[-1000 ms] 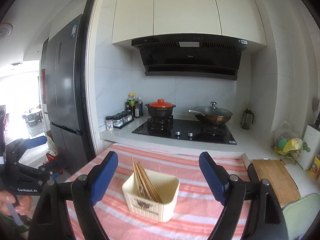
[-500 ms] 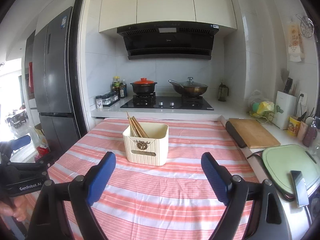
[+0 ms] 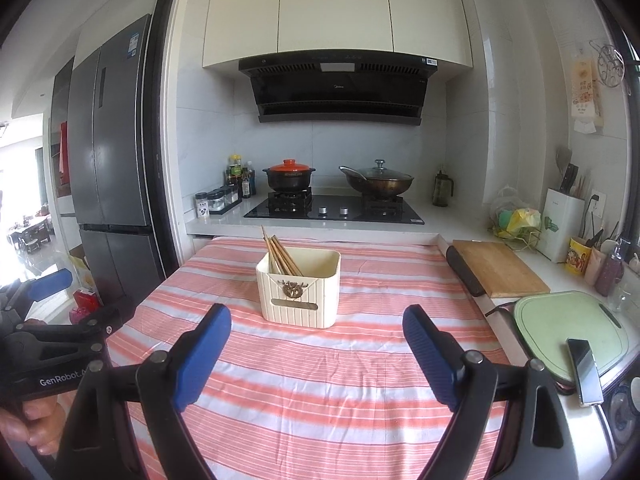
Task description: Organize utensils
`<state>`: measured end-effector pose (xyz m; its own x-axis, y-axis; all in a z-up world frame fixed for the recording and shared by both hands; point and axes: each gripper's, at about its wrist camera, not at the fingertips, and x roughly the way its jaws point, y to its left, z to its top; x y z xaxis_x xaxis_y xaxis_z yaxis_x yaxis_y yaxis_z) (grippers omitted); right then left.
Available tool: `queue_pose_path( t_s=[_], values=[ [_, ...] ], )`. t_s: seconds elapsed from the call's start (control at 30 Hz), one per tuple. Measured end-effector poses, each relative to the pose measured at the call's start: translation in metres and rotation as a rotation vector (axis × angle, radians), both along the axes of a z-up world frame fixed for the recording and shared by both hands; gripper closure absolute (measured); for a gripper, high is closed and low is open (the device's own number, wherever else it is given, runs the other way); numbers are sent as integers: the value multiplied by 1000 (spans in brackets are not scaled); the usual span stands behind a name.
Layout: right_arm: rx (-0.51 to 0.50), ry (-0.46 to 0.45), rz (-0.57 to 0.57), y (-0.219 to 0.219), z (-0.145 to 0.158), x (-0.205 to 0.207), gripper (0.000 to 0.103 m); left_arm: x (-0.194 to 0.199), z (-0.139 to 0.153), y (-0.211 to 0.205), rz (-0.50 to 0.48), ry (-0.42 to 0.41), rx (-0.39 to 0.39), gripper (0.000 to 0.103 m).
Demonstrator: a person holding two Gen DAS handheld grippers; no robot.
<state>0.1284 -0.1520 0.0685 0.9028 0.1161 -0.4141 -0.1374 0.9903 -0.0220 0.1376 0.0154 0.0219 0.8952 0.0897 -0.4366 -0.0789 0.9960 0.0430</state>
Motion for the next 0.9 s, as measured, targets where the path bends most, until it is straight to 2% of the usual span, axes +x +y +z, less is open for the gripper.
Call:
queue_pose_path(
  t_s=[0.9],
  values=[
    [-47, -7, 54, 23, 3, -6, 13, 0, 1, 10, 15, 9, -12, 0]
  ],
)
